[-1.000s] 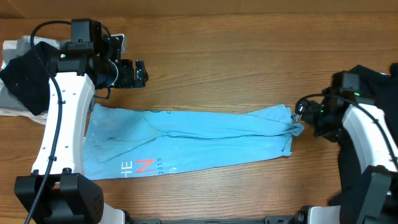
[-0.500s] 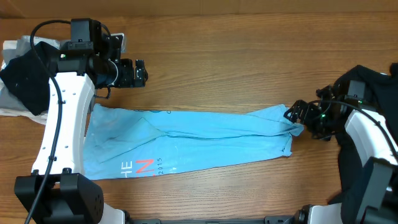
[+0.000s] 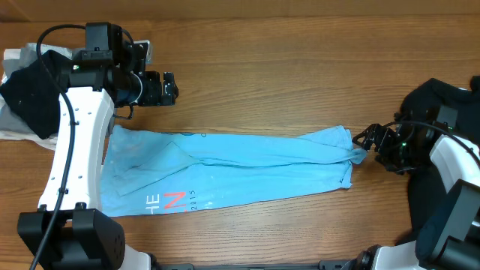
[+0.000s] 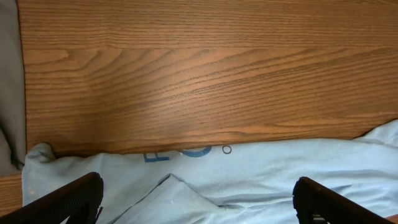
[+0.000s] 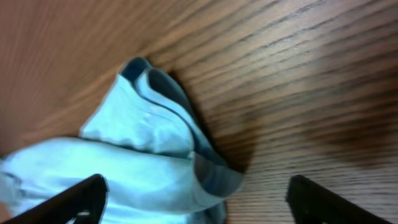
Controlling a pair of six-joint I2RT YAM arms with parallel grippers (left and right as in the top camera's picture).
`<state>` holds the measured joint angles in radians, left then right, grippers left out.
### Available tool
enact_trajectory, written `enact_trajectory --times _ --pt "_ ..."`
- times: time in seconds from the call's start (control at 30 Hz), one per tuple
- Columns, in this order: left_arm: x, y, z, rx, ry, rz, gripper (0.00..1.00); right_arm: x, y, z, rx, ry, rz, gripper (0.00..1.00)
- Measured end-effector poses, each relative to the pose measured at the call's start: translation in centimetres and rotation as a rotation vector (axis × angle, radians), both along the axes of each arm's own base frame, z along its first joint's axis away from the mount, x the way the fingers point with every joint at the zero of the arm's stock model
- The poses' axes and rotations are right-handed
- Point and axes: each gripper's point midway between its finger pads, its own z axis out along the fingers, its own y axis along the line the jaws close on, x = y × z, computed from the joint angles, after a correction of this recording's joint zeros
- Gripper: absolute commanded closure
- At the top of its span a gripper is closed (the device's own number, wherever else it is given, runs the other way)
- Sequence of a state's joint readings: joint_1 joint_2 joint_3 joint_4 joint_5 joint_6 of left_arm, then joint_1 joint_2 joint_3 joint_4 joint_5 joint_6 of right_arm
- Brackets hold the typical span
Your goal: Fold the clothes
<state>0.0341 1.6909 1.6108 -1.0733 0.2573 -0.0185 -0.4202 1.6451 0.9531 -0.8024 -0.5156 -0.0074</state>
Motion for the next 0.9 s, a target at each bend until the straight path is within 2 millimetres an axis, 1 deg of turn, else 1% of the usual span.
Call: enact_trajectory --times 0.13,0.33,0.47,0.53,0.67,0.8,0.83,0.9 --pt "0.0 0.0 0.0 0.0 0.0 0.0 0.0 -0.1 0.7 0.0 0.044 -0.029 0.024 0.0" --pt "0.1 0.0 0.1 0.0 -0.005 0.0 0.0 -1.1 2.5 -0.9 0.143 -0.016 0.04 0.0" --pt "0.1 0.0 0.0 0.0 -0.004 0.0 0.0 -1.4 3.0 -1.6 0.186 0.008 0.039 0.0" --pt "0.1 0.0 0.0 0.0 -0.004 0.0 0.0 -1.5 3.2 -2.0 0.202 0.022 0.039 0.02" --pt "0.1 0.0 0.1 0.0 -0.005 0.0 0.0 -1.4 3.8 -2.2 0.243 0.025 0.045 0.06" --pt "0.1 0.0 0.0 0.0 -0.005 0.0 0.0 -1.3 5.1 -2.3 0.275 0.032 0.076 0.13" --pt "0.1 0.0 0.0 0.0 -0.004 0.0 0.0 -1.4 5.5 -2.4 0.278 0.036 0.09 0.21" --pt "0.1 0.0 0.0 0.0 -0.004 0.0 0.0 -1.5 6.3 -2.6 0.274 0.047 0.115 0.28"
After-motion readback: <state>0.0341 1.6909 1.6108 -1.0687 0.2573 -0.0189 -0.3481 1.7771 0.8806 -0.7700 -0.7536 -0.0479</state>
